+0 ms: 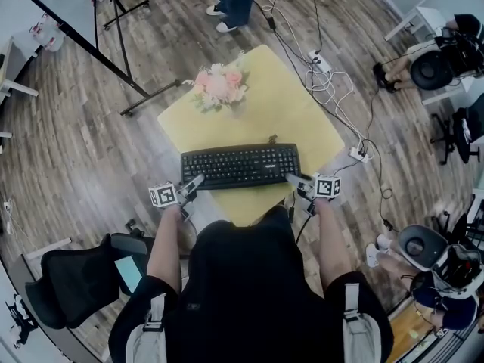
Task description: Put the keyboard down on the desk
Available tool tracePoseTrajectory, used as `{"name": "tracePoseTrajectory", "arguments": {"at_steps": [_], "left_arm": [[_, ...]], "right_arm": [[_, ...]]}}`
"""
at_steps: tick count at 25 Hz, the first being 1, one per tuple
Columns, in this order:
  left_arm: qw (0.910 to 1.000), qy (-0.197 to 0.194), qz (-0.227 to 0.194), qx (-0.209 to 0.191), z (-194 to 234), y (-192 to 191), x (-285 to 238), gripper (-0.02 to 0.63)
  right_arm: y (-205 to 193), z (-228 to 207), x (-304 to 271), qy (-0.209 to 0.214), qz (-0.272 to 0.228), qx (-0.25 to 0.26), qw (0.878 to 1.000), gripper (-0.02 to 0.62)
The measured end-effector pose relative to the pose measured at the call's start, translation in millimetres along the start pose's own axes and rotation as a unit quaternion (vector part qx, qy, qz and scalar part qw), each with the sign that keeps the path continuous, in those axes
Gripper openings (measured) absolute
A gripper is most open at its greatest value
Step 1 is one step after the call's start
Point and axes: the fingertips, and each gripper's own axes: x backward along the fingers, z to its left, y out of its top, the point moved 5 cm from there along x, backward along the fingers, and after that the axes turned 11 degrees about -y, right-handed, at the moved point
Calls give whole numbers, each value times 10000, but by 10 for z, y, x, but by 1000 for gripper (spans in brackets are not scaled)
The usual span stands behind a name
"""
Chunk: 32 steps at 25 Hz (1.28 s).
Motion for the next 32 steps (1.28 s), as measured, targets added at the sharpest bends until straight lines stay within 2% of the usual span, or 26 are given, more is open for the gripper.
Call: {"name": "tracePoseTrajectory", "arguments": {"at_steps": [9,18,22,27,32], "left_arm": [[9998,176,7,49,122,47,-100,138],[9968,796,-70,19,266,8,-130,197],[9949,996,-86,-109,284,15,-146,215],[9918,1245,-48,-291,334,5,-178,233],[9853,1664,-81,-386,396,-15,-143,266]], "right_arm": [[71,-119,-73,-134,77,-196,9997,195],[89,-211,-144,-509,226,-77,9984,206],[53,-257,-170,-821,303,18,9962,219],[-6,-320,-188,-1495,206,176,9884,245],[-37,-327,-203,-1748,181,300,9840,253]]}}
